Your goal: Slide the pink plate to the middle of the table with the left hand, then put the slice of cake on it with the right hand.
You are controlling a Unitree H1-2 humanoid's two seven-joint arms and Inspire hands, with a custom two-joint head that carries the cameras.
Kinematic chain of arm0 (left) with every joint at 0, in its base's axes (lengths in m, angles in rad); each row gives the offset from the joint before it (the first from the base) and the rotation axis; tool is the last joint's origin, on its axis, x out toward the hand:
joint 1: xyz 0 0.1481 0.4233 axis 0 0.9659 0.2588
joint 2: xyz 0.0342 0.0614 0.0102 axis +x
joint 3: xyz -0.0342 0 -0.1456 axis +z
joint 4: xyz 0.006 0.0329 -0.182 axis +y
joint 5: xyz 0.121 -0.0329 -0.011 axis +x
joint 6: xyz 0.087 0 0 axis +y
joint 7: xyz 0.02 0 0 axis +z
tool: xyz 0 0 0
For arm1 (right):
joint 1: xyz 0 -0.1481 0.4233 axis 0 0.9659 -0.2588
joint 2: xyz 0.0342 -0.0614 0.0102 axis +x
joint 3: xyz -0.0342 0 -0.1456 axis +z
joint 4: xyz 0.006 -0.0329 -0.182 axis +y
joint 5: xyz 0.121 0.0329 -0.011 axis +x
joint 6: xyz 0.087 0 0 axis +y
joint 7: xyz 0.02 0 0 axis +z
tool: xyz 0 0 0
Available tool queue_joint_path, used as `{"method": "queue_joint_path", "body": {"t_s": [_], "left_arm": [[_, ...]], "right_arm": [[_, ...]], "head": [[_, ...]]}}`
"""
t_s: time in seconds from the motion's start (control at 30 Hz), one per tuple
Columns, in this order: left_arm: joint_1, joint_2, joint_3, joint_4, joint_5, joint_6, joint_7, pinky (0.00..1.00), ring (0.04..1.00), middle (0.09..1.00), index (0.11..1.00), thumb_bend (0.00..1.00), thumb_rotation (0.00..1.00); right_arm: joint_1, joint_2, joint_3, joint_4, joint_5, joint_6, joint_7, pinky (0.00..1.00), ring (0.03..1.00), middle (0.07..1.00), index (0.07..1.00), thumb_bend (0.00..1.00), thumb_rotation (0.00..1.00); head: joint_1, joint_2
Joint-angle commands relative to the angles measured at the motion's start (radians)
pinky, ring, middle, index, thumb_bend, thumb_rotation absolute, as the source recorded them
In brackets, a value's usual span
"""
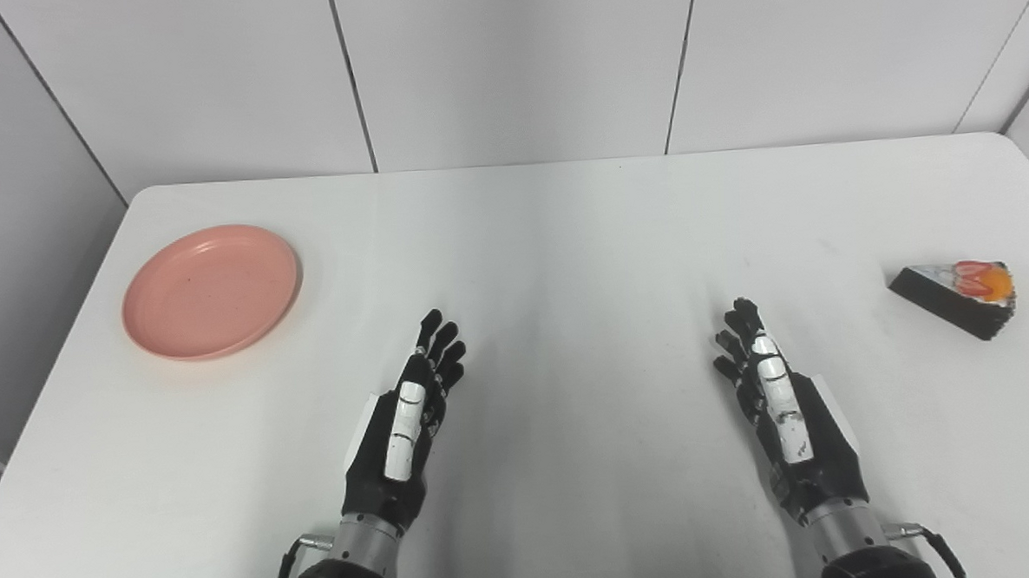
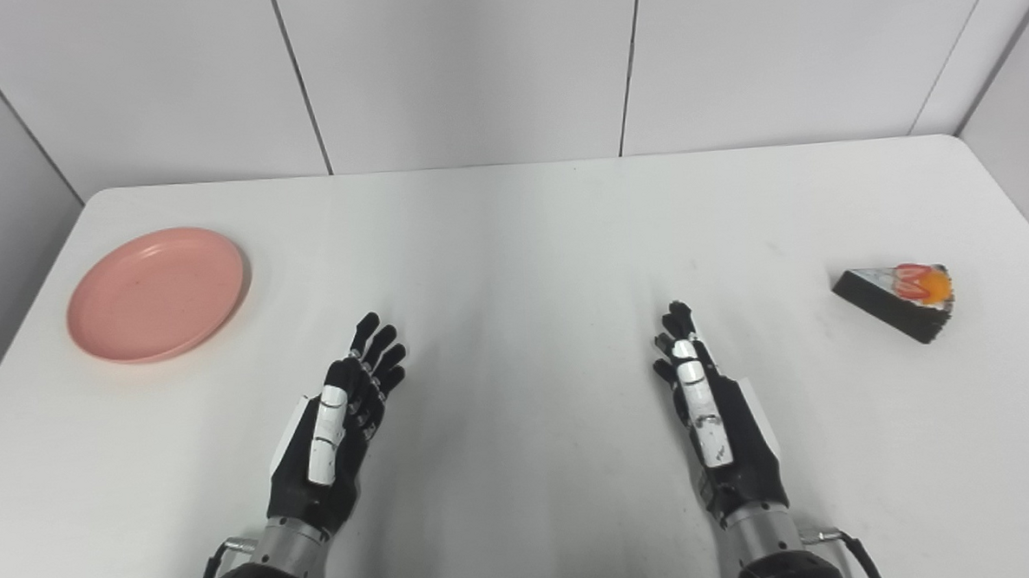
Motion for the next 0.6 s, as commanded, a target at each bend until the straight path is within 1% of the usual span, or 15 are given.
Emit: {"method": "queue_joint_path", "body": {"t_s": [0.0,0.13,0.27,0.37,0.47,0.57], "left_arm": [[0.007,0.001,-0.009,-0.006,-0.002,0.012,-0.01,0.98,0.974,0.991,1.0,0.64,1.0],[0.007,0.001,-0.007,-0.006,-0.015,0.016,-0.014,0.98,0.976,0.992,0.999,0.64,1.0],[0.006,0.003,-0.006,0.004,-0.017,0.004,-0.02,0.98,0.975,0.992,1.0,0.63,1.0],[0.006,0.001,-0.004,0.0,-0.02,0.011,-0.02,0.99,0.977,0.995,1.0,0.63,1.0],[0.008,0.0,-0.005,-0.006,-0.015,0.014,-0.017,0.99,0.976,0.994,1.0,0.61,1.0],[0.008,0.004,-0.006,0.002,-0.012,-0.001,-0.022,0.99,0.976,0.995,1.0,0.59,1.0]], "right_arm": [[-0.006,0.001,-0.001,-0.018,-0.001,-0.038,0.001,0.96,0.969,0.992,1.0,0.58,1.0],[-0.005,0.004,-0.003,-0.017,0.003,-0.034,0.0,0.97,0.972,0.993,1.0,0.59,1.0],[-0.004,0.006,-0.005,-0.015,0.007,-0.038,0.0,0.97,0.972,0.993,1.0,0.59,1.0],[-0.004,0.006,-0.005,-0.014,0.01,-0.043,0.002,0.97,0.977,0.998,1.0,0.58,1.0],[-0.003,0.008,-0.005,-0.016,0.008,-0.043,0.0,0.97,0.976,0.997,1.0,0.58,1.0],[-0.002,0.009,-0.007,-0.015,0.008,-0.046,-0.002,0.97,0.973,0.993,1.0,0.57,1.0]], "head": [[0.0,0.001],[0.0,-0.002],[-0.001,-0.003],[-0.001,-0.002],[-0.002,-0.002],[-0.003,0.001]]}}
